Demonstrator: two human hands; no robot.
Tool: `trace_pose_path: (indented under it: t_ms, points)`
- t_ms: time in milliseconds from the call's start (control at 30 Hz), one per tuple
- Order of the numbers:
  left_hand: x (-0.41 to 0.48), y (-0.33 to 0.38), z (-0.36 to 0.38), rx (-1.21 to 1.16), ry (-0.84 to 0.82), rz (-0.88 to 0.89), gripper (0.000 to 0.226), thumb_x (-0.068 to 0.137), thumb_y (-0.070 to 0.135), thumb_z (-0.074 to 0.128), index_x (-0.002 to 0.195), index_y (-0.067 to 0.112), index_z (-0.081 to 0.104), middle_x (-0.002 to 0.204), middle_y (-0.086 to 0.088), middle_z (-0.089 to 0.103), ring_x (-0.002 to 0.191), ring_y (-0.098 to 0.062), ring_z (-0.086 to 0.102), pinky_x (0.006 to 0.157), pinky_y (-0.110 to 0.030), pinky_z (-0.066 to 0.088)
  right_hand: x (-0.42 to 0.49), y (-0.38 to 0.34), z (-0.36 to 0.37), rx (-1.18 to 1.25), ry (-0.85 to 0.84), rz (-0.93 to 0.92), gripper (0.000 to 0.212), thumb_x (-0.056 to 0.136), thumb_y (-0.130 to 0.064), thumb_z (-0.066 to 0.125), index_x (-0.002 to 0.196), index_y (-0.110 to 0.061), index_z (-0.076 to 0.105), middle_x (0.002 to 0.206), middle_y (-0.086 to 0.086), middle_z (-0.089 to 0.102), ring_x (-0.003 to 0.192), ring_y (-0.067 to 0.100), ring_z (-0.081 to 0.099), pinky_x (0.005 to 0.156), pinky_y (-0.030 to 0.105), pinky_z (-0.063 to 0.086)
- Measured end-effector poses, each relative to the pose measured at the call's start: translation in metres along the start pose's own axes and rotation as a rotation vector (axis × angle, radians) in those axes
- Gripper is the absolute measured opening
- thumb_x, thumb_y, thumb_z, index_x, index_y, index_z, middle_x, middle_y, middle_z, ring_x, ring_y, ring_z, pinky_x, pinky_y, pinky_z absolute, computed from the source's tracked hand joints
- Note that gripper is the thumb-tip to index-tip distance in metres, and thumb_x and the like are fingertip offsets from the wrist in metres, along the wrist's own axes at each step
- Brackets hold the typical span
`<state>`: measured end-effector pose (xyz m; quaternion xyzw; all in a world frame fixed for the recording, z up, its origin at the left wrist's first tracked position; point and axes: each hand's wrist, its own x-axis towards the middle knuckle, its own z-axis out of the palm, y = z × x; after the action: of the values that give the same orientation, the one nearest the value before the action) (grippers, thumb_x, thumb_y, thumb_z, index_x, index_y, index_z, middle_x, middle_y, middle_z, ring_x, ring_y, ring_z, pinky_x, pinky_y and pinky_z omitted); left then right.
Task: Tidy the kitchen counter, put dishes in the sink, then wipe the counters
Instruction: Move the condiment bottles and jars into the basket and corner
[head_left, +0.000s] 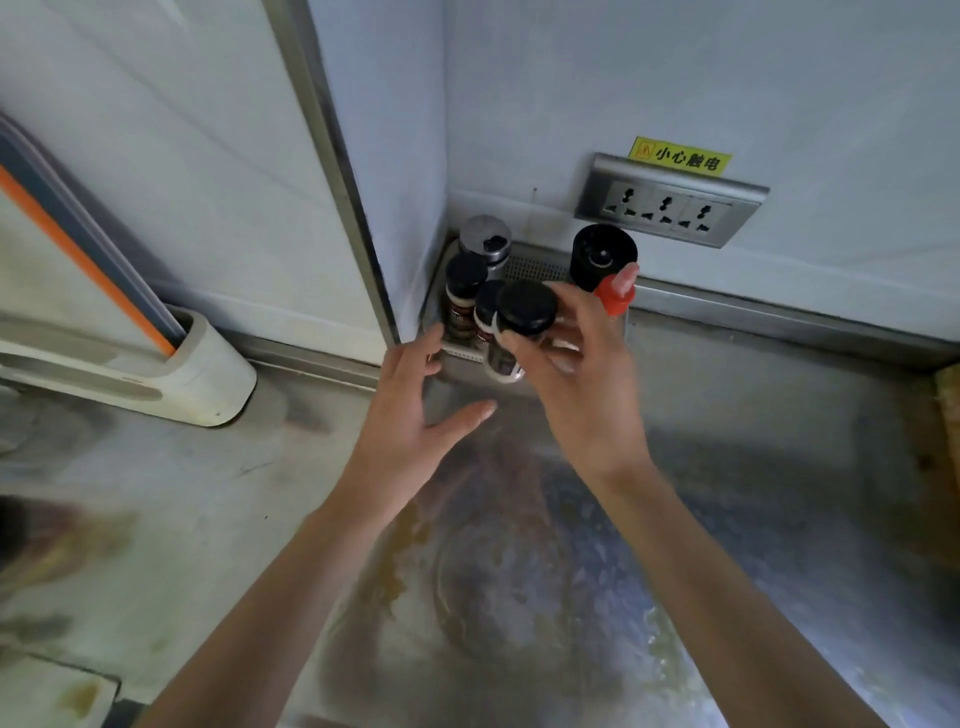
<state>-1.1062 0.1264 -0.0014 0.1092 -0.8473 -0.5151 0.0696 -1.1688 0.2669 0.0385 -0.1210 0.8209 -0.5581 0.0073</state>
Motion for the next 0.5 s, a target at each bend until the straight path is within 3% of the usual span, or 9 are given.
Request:
trace_pose_path:
  t_ms: [133,233,333,400,500]
  points:
    - [-0.003,-0.013,-0.005,0.028,0.067,-0.027,0.054,0.078,0.031,0.070,0.127,0.020,0.048,0.117,0.008,0.050,0.107,-0.006,0.052,0.090,-0.016,0.040,0.035,-0.003,0.011,-0.128,0.225,-0.098,0.043,0.085,-0.029,0.065,0.123,-0.013,0.052,0.112,0.005,0.059,0.101,0.019,0.059,0.090,0.046,0.049]
    - [-0.010,-0.026,-0.008,0.054,0.054,-0.013,0.042,0.079,0.037,0.068,0.116,0.025,0.054,0.111,0.010,0.052,0.105,0.003,0.050,0.086,-0.006,0.035,0.056,-0.002,0.018,-0.178,0.291,-0.098,0.045,0.086,-0.026,0.063,0.127,-0.013,0.050,0.120,0.006,0.056,0.109,0.019,0.054,0.098,0.050,0.042]
    - [-0.014,-0.035,-0.012,0.126,0.056,0.029,0.037,0.078,0.035,0.065,0.111,0.019,0.059,0.109,0.008,0.053,0.103,0.012,0.046,0.086,0.000,0.029,0.070,0.006,0.024,-0.275,0.294,-0.041,0.044,0.088,-0.021,0.061,0.129,-0.011,0.048,0.126,0.007,0.053,0.114,0.015,0.047,0.106,0.034,0.024]
    - [-0.017,-0.040,-0.014,0.132,0.055,0.007,0.035,0.081,0.029,0.069,0.112,0.017,0.059,0.111,0.005,0.054,0.103,0.011,0.047,0.084,0.002,0.029,0.076,0.013,0.029,-0.283,0.276,-0.008,0.043,0.089,-0.018,0.060,0.129,-0.007,0.047,0.125,0.010,0.053,0.113,0.017,0.046,0.095,0.014,0.022]
    - [-0.021,-0.046,-0.016,0.121,0.060,-0.036,0.033,0.082,0.027,0.068,0.113,0.020,0.060,0.111,0.006,0.054,0.103,0.010,0.048,0.083,0.002,0.030,0.080,0.026,0.033,-0.282,0.259,0.022,0.044,0.090,-0.017,0.059,0.129,-0.004,0.045,0.123,0.012,0.053,0.114,0.021,0.047,0.088,0.007,0.021]
